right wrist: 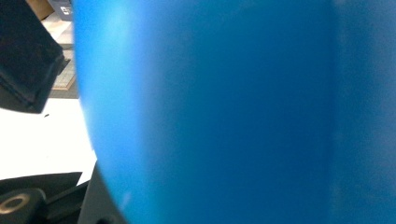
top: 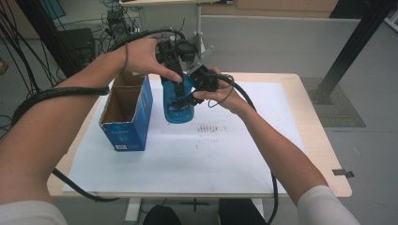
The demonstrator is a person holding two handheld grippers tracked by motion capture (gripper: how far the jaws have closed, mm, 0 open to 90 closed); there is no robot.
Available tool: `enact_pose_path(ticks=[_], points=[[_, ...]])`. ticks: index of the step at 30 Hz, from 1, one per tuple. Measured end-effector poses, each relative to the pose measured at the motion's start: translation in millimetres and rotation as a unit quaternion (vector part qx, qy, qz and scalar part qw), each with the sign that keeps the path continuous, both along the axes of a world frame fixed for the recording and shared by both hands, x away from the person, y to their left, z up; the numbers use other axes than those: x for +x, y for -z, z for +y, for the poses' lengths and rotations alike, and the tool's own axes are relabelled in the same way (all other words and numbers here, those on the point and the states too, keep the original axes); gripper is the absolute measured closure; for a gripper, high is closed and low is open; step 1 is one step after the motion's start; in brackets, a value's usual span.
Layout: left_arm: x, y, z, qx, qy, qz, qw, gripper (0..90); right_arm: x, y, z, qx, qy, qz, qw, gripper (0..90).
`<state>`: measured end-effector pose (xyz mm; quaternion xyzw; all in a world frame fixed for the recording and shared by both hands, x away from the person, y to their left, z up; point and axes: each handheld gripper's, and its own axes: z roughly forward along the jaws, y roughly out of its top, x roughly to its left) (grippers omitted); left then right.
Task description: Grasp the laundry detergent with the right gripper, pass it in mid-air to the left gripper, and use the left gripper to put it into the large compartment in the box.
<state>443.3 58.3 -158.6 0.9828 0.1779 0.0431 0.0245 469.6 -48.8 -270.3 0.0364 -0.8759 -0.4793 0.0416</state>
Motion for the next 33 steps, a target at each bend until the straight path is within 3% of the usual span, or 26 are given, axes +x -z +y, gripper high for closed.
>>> enact_pose_path(ticks=[33], points=[[-2.3, -1.1, -1.4, -0.003, 0.002, -0.005, 1.0000, 5.3, -1.6, -1.4, -1.8, -0.004, 0.005, 0.004, 1.0000, 43.3]])
